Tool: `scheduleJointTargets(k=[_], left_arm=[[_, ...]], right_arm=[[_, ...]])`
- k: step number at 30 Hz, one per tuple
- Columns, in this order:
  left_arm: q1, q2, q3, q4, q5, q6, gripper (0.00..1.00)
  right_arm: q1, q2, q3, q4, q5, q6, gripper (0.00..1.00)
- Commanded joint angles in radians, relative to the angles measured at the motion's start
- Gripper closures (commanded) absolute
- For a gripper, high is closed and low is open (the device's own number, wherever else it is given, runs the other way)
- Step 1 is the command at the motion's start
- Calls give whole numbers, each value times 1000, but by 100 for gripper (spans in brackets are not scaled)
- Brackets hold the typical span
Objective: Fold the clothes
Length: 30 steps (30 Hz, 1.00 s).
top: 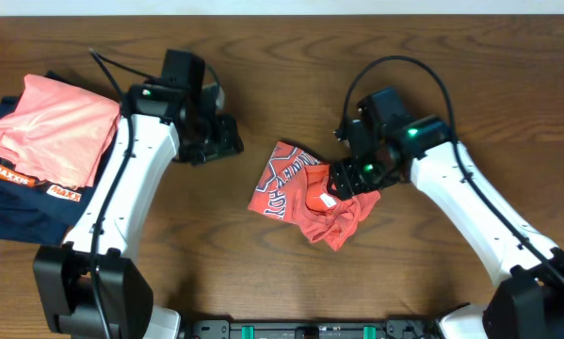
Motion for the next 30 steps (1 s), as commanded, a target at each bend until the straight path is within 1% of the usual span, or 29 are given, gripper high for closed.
scheduleJointTargets(k=[1, 2, 3, 5, 7, 10, 11, 12, 13, 14, 16, 18, 20, 22, 23, 26, 29, 30], left_arm=[[-10, 3, -58, 24, 33, -2, 49], [-14, 4, -74, 31, 33, -2, 49], [-16, 4, -87, 37, 33, -2, 49], [-23, 4, -110, 45, 33, -2, 49], [-29, 4, -125, 46, 33, -2, 49], [-43, 4, -132, 45, 33, -1, 49], [-48, 4, -132, 46, 33, -1, 49], [-54, 4, -132, 47, 33, -2, 49], [-61, 4, -132, 50, 33, -1, 49], [-68, 4, -132, 53, 33, -1, 49], [-79, 4, -132, 65, 32, -1, 48], [-90, 4, -132, 82, 32, -1, 47], [-100, 4, -132, 104, 33, -1, 44], [-114, 4, -132, 133, 33, -1, 34], [-118, 4, -132, 141, 34, 3, 32], [-134, 11, -132, 180, 37, 43, 21], [-143, 42, -132, 219, 72, 48, 16], [-144, 57, -132, 235, 94, 57, 15]], right_arm=[[18, 41, -36, 10, 183, 113, 75], [14, 54, -46, 11, 224, 136, 93], [7, 65, -53, 10, 271, 170, 99], [-20, 91, -67, 14, 384, 249, 99], [-56, 114, -72, 18, 463, 290, 99], [-127, 149, -72, 18, 514, 321, 99], [-147, 158, -72, 18, 513, 321, 98], [-165, 163, -72, 17, 513, 320, 92], [-185, 168, -72, 13, 513, 321, 82], [-198, 169, -72, 11, 512, 321, 77], [-219, 167, -71, 8, 491, 320, 76], [-230, 164, -66, -16, 469, 320, 71], [-233, 159, -54, -58, 455, 321, 69], [-233, 140, -30, -117, 452, 321, 70], [-233, 131, -23, -131, 452, 321, 70], [-233, 73, 2, -167, 445, 321, 68], [-233, 0, 7, -165, 422, 320, 64], [-233, -21, 7, -163, 416, 320, 58]])
